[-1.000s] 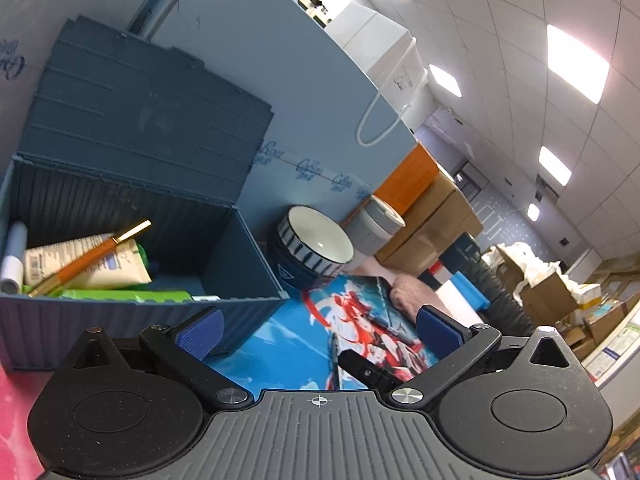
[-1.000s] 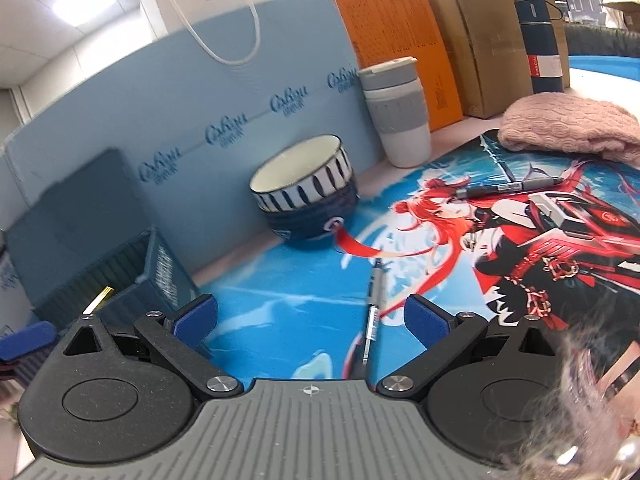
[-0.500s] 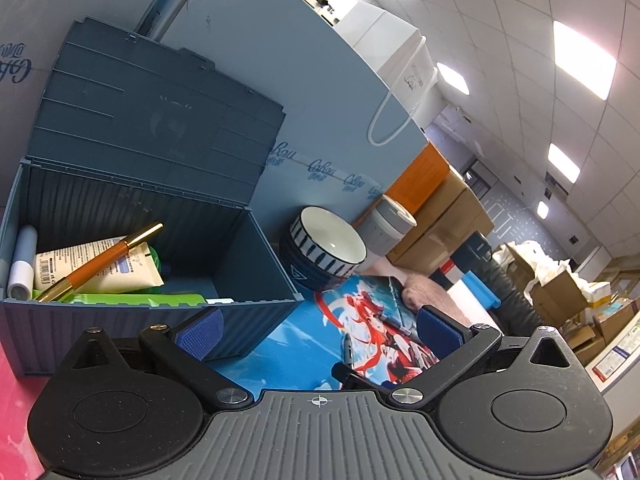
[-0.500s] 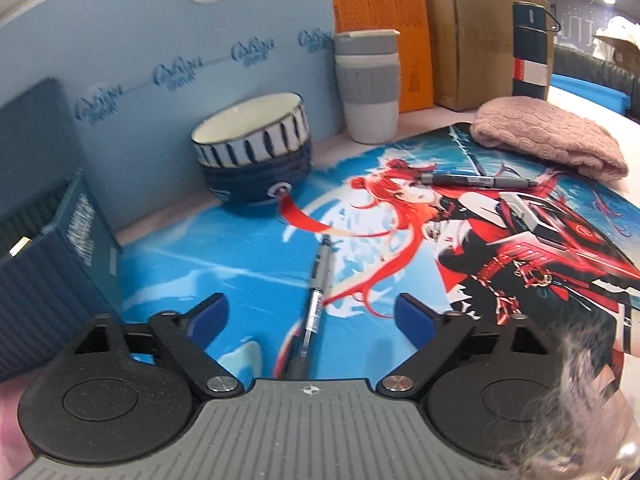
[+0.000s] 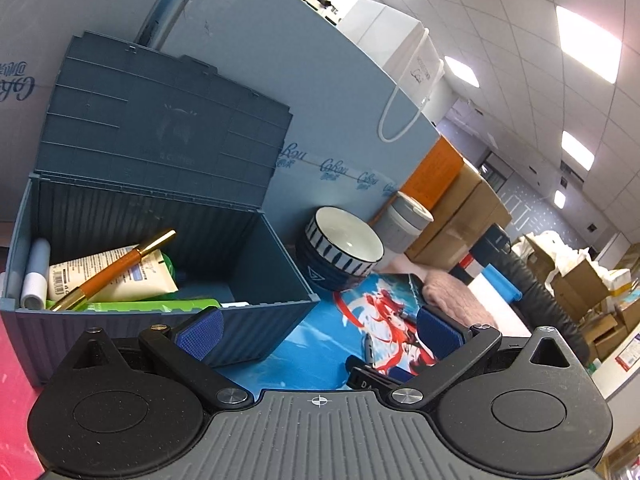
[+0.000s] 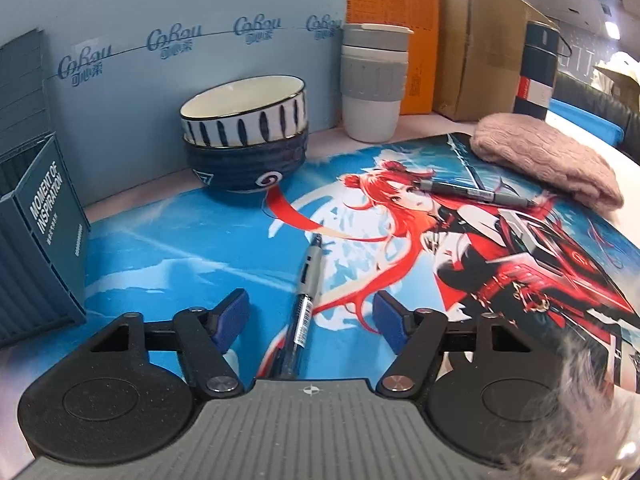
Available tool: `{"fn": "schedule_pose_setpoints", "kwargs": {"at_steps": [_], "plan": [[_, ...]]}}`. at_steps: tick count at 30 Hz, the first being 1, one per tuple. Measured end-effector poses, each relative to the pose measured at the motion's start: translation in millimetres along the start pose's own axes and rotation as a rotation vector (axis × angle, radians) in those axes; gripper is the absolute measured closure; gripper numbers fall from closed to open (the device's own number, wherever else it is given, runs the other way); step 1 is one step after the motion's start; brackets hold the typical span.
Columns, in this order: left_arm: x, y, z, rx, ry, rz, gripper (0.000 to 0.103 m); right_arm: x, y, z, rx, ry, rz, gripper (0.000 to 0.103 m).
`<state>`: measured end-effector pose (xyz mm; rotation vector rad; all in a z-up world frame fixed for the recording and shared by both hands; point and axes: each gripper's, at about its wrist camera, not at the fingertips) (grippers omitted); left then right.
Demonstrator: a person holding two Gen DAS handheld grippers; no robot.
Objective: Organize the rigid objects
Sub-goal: 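Lower the right tool over the black-and-silver pen and close on it, then lift the black-and-silver pen with the right tool toward the blue box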
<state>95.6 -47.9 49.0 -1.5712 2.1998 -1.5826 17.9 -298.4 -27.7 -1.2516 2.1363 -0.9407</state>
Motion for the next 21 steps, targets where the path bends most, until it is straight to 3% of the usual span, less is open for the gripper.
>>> {"fn": "schedule_pose_setpoints", "kwargs": {"at_steps": [2, 4, 7, 11, 21], "plan": [[2, 1, 1, -0.004, 0.0, 0.009, 0.0, -2, -1, 0, -0.001, -0.017, -0.019, 0.057], [5, 2, 1, -0.003, -0.001, 0.025, 0.0, -4, -3, -1, -0.01, -0.032, -0.029, 0.077], [8, 2, 0, 0.003, 0.008, 0.042, 0.0, -1, -5, -2, -0.026, -0.064, -0.017, 0.09], [7, 1, -4, 0.014, 0.017, 0.04, 0.0, 13, -6, -9, -0.061, -0.189, 0.092, 0.093], [2, -3, -13, 0.045, 0.014, 0.018, 0.0, 22, -7, -46, -0.029, -0.357, 0.197, 0.094]]}}
Point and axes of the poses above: each gripper's, at about its wrist camera, not at the fingertips, and z roughly the way its jaws point, x to its right, y to its underside, and after that the axes turned 7 degrees about -y, right-handed
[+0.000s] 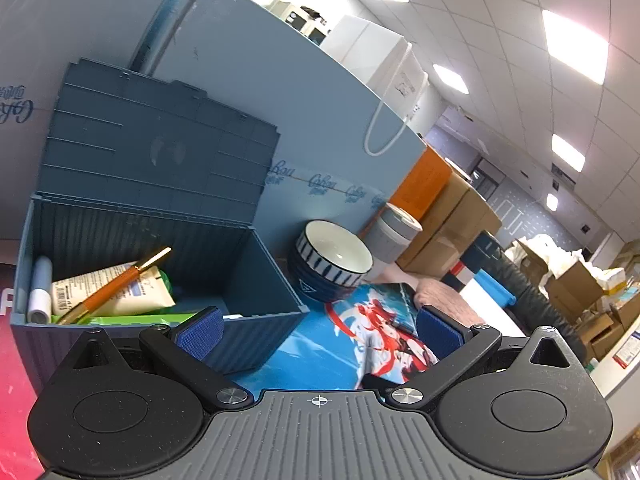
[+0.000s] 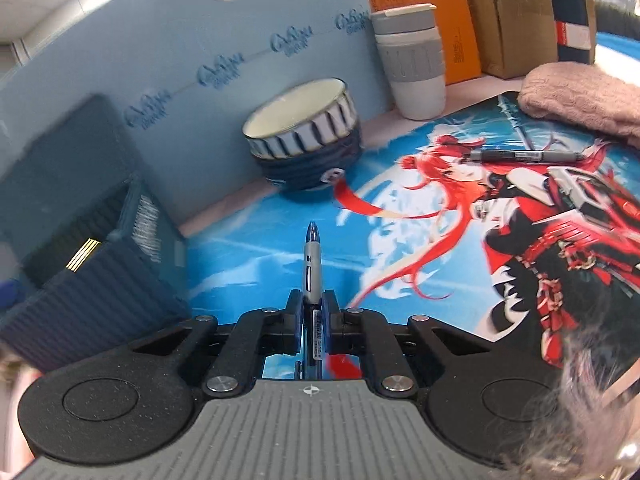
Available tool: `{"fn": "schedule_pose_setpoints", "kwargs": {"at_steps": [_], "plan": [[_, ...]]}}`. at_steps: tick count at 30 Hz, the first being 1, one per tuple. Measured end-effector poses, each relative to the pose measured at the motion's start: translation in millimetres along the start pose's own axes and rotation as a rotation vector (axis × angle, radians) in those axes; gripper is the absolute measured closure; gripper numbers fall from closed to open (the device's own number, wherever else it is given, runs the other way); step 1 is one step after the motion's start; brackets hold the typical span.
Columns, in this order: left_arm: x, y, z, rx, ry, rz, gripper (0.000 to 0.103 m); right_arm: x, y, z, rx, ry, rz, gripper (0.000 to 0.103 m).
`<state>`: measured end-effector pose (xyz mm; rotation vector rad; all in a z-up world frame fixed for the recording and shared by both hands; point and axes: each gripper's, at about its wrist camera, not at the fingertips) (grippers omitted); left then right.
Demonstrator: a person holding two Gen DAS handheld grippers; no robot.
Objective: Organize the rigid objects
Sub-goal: 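Lift the black-and-silver pen with the right tool toward the blue box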
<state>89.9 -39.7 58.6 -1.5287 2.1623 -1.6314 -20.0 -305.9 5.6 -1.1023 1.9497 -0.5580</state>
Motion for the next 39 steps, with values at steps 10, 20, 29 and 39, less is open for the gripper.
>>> {"fn": "schedule_pose_setpoints", "kwargs": {"at_steps": [10, 20, 29, 39], "plan": [[-13, -7, -13, 0.058, -0.053, -0.029, 0.0, -46, -7, -52, 0.154, -0.134, -0.072, 0.094], [-50, -25, -34, 0.149, -0.176, -0.083, 0.0, -91, -28, -72, 0.312, -0.233, -0.183, 0.095], [-86, -33, -43, 0.182, -0.221, -0.186, 0.0, -136, -31, -32, 0.388, -0.313, -0.296, 0.097], [-92, -34, -40, 0.159, -0.196, -0.183, 0.0, -141, -24, 28, 0.209, -0.344, -0.345, 0.094]]}}
Point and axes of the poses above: each gripper's, at about its wrist camera, not at the fingertips, and z roughly the way its jaws point, x to its right, y to its underside, and after that the axes turned 7 degrees about -y, right-handed
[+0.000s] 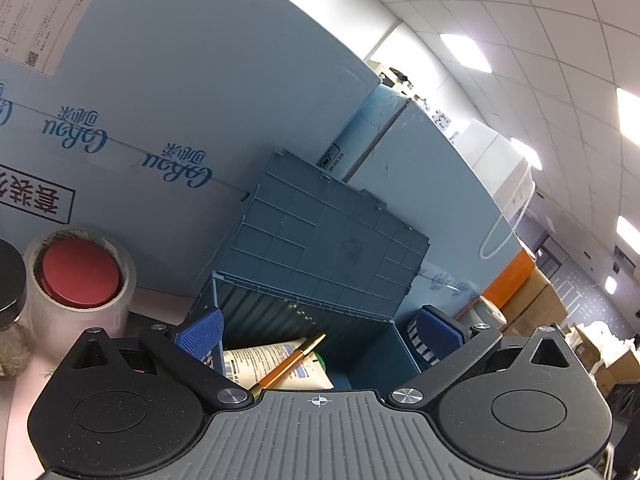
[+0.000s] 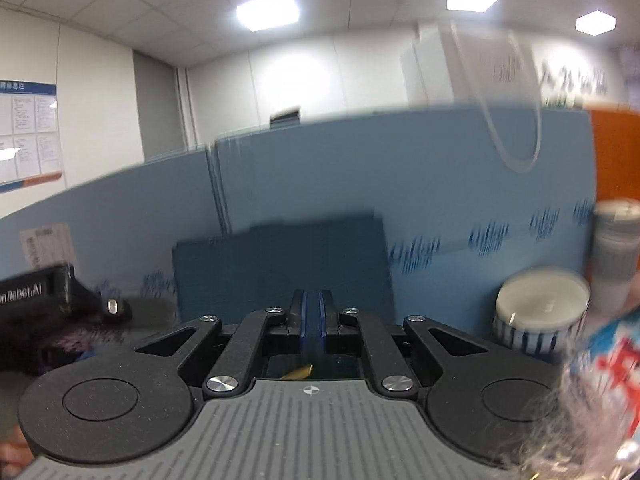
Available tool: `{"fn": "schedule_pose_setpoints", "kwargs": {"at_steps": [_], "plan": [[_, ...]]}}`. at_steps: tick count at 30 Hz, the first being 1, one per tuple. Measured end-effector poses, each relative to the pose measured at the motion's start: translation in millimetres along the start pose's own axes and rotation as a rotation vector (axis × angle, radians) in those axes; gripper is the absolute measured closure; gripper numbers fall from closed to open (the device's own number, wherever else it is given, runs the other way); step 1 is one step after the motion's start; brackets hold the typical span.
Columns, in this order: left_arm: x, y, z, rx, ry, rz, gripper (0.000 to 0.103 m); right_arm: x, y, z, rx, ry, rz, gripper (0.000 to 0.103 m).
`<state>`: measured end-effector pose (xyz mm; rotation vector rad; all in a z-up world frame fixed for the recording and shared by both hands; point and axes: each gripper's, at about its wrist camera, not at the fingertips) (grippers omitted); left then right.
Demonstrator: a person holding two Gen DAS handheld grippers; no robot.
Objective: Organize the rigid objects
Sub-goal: 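Lift the black-and-silver pen with the right tool toward the blue box, then lower the pen into the blue box and open the right tool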
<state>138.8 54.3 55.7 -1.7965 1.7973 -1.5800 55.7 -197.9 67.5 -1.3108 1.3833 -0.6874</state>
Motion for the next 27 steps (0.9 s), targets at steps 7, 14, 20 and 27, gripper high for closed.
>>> {"fn": "schedule_pose_setpoints", "kwargs": {"at_steps": [7, 14, 20, 27], "plan": [[5, 3, 5, -0.022, -0.01, 0.03, 0.0, -1, 29, -31, -0.223, -0.058, -0.009, 0.052], [13, 7, 6, -0.028, -0.024, 0.089, 0.0, -23, 75, -25, -0.479, -0.09, -0.095, 0.051], [11, 7, 6, -0.03, -0.022, 0.082, 0.0, -32, 99, -11, -0.615, -0.123, -0.121, 0.052], [11, 7, 7, -0.036, -0.02, 0.082, 0.0, -46, 107, -15, -0.62, -0.134, -0.291, 0.08]]}}
Point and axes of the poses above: each gripper's, at about its wrist camera, not at the fingertips, and z roughly the way its jaws point, x to its right, y to its underside, and after that the axes turned 7 degrees about -y, right-handed
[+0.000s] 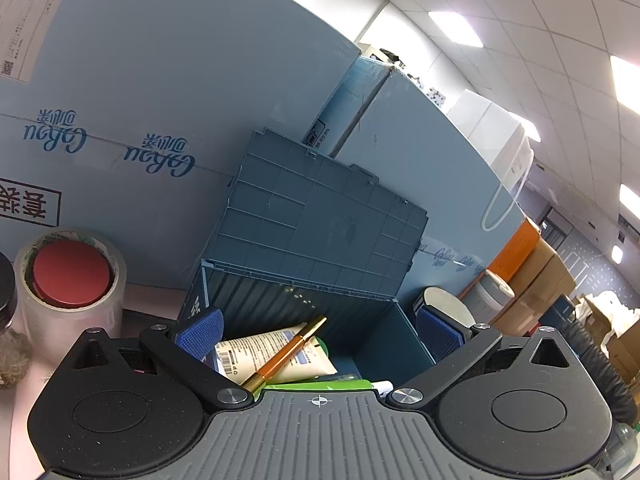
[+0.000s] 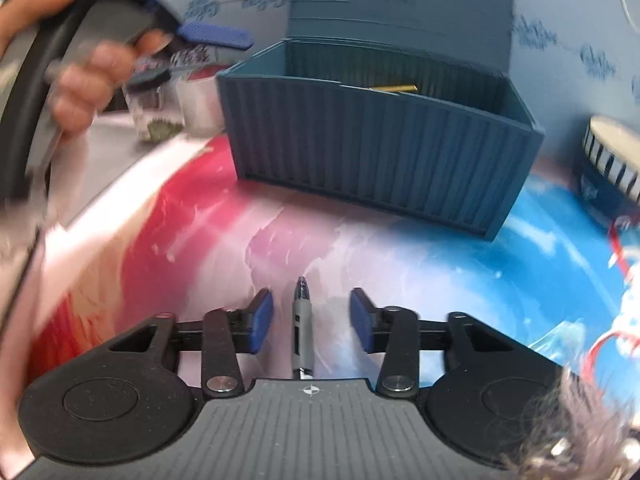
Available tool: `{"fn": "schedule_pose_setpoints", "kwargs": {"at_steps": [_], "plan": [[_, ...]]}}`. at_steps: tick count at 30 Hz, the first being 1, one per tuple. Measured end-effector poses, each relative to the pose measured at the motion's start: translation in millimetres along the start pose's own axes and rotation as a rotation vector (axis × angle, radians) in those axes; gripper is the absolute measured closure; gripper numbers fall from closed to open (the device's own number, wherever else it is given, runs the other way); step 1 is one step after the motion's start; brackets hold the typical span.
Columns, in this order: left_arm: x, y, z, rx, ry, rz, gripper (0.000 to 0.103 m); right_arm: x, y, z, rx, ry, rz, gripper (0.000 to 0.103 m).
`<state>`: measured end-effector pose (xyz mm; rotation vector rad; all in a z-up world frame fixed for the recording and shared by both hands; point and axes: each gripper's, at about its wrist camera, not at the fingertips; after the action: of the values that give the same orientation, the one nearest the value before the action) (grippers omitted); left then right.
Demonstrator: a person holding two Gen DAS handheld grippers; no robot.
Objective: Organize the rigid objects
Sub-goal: 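Lower the pen into the blue box and open the right tool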
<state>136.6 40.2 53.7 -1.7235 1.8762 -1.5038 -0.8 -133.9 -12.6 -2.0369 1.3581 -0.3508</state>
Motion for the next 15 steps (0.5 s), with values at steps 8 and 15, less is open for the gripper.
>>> {"fn": "schedule_pose_setpoints", "kwargs": {"at_steps": [8, 15], "plan": [[4, 1, 0, 0.0, 0.005, 0.017, 0.0, -3, 0, -10, 0.011, -0.11, 0.055, 0.093], [8, 1, -3, 0.011, 0.008, 0.028, 0.0, -1, -9, -72, 0.275, -0.026, 0.109, 0.093]]}}
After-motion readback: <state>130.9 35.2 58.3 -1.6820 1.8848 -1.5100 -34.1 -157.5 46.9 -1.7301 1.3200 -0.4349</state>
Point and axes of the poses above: each gripper's, at about its wrist camera, not at the fingertips, and z roughly the way its jaws point, x to its right, y to its underside, and after that the axes turned 7 degrees about -y, right-handed
